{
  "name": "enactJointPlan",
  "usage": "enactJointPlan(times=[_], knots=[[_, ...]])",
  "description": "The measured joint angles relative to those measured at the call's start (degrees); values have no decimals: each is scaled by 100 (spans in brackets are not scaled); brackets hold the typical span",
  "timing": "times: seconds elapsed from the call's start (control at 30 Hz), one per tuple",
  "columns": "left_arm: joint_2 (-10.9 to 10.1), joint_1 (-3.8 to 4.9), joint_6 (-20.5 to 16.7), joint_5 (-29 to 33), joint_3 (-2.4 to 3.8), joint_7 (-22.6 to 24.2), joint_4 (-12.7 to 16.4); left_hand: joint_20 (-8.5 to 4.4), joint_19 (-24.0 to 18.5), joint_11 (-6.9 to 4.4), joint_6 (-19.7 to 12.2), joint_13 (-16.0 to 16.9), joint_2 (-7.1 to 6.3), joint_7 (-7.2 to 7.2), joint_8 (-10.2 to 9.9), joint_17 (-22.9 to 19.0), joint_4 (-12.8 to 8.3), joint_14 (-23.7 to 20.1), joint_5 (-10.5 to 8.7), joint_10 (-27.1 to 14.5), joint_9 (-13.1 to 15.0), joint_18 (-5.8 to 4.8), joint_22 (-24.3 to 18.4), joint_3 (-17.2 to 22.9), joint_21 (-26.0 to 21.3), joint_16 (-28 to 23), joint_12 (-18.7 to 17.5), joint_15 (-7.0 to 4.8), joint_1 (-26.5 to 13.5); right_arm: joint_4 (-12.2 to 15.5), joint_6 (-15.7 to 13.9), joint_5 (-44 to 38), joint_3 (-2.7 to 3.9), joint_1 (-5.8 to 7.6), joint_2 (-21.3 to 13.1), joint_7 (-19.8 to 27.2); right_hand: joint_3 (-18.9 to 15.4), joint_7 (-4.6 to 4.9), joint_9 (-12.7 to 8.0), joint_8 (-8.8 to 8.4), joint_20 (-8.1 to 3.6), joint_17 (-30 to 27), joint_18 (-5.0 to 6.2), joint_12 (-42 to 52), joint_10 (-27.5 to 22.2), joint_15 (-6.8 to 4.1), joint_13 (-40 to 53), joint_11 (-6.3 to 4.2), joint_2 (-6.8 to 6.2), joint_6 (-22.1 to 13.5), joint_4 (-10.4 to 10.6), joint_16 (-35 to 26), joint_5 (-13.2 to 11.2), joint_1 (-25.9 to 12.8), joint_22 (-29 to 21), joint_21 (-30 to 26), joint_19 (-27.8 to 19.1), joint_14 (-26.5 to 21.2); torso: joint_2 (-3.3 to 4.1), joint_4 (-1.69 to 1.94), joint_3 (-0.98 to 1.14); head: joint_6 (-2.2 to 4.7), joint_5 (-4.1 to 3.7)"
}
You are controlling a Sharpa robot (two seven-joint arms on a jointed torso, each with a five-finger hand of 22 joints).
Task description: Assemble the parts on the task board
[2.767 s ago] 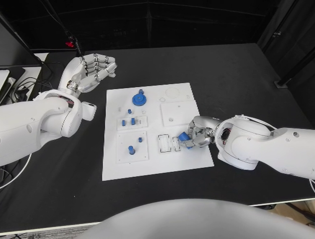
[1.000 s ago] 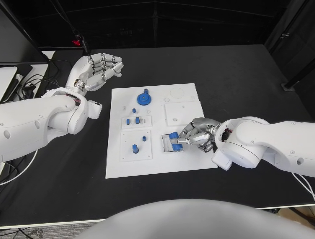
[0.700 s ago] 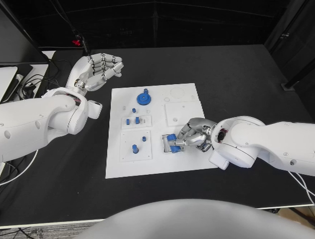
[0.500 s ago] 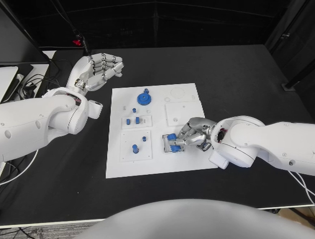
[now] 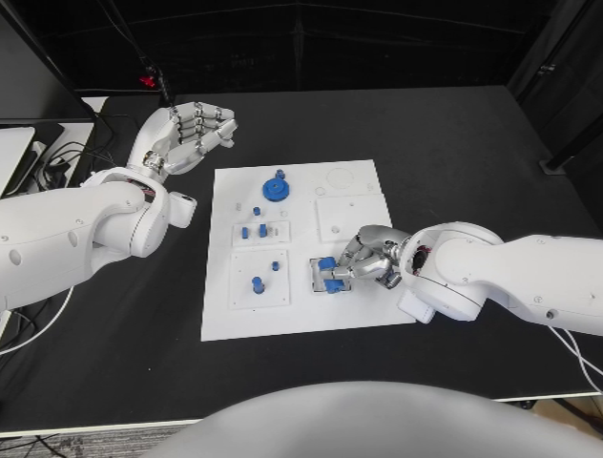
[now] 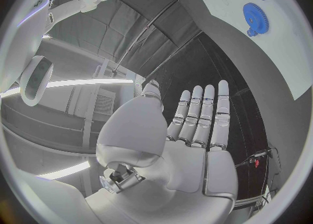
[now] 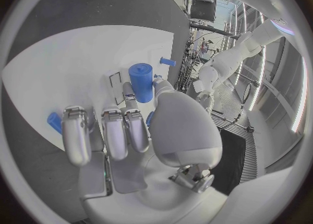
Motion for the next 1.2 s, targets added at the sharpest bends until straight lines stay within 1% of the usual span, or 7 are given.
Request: enactJointPlan(times=[0.13, 0.4, 0.53, 0.77, 0.97, 1.07, 1.2], knots=[[1, 0, 1, 0, 0, -1, -1, 0, 0, 0, 0, 0, 0, 0, 0, 0, 0, 0, 0, 0, 0, 0, 0, 0, 0, 0, 0, 0, 0, -12, 22, -70, 0, 0, 27, -47, -77, 3, 17, 2, 0, 0, 0, 0, 0, 0, 0, 0, -13, -59, -3, 0, -44, -13, 0, 0, 0, 0, 0, 0, -1, 0, -1], [3, -1, 5, 0, 0, -2, -2, 0, 0, 0, 0, 0, 0, 0, 0, 0, 0, 0, 0, 0, 0, 0, 0, 0, 0, 0, 0, 0, 0, -51, 69, -152, 2, 0, 87, -110, -230, 28, 93, 132, 0, 0, 0, 0, -21, 0, 0, 20, -9, -211, 6, 0, -139, -63, 0, 0, 0, 0, -2, -1, -2, 0, -3], [3, -1, 6, 0, 0, -2, -1, 0, 0, 0, 0, 0, 0, 0, 0, 0, 0, 0, 0, 0, 0, 0, 1, 0, 0, 0, 0, 0, 0, -63, 92, -180, 2, 1, 97, -130, -390, 34, 173, 293, 0, 0, 0, 0, -1, 0, 0, 41, 44, -353, 6, 0, -327, -164, 0, 0, 0, 0, -2, -1, -2, 0, 3], [2, -1, 7, 0, 0, -3, -2, 0, 0, 0, 0, 0, 0, 0, 0, 0, 0, 0, 0, 0, 0, 0, 1, 0, 0, 0, 0, 0, 0, -76, 114, -211, 2, 1, 112, -158, -616, 39, 284, 516, 0, 0, 0, 0, -1, 0, 0, 41, 60, -510, 13, 0, -626, -269, 0, 0, 0, 0, -2, -2, -1, 0, 14], [6, -1, 9, 0, 0, -3, -5, 0, 0, 0, 0, 0, 30, 0, 0, -8, 0, 0, 0, 0, 0, 0, -7, 0, 0, 0, 0, 0, 30, -82, 129, -228, 2, 1, 122, -177, -741, 39, 342, 619, 0, -1, 0, 0, -1, 13, 0, 41, 103, -634, 30, 0, -766, -371, 0, 0, 0, -14, -2, -3, -1, -1, 16], [6, -1, 10, 0, 0, -3, -5, 0, 0, 0, 0, 0, 30, 0, 0, -8, 0, 0, 0, 0, 0, 0, -7, 0, 0, 0, 0, 0, 30, -81, 133, -233, 2, 1, 123, -181, -808, 70, 370, 663, 0, 0, 0, 0, -1, 22, 0, 41, 100, -682, 33, 0, -849, -459, 0, 0, 0, -22, -2, -3, 0, -1, 20], [6, -1, 11, 0, 0, -3, -7, 0, 0, 0, 0, 0, 30, 0, 0, -8, 0, 0, 0, 0, 0, 0, -6, 0, 0, 0, 0, 0, 30, -77, 134, -237, 2, 1, 124, -183, -845, 52, 391, 729, 0, 0, 0, 0, -1, 43, 0, 40, 128, -723, 23, 0, -903, -487, 0, 0, 0, -1, -2, -4, 1, -1, 22]])
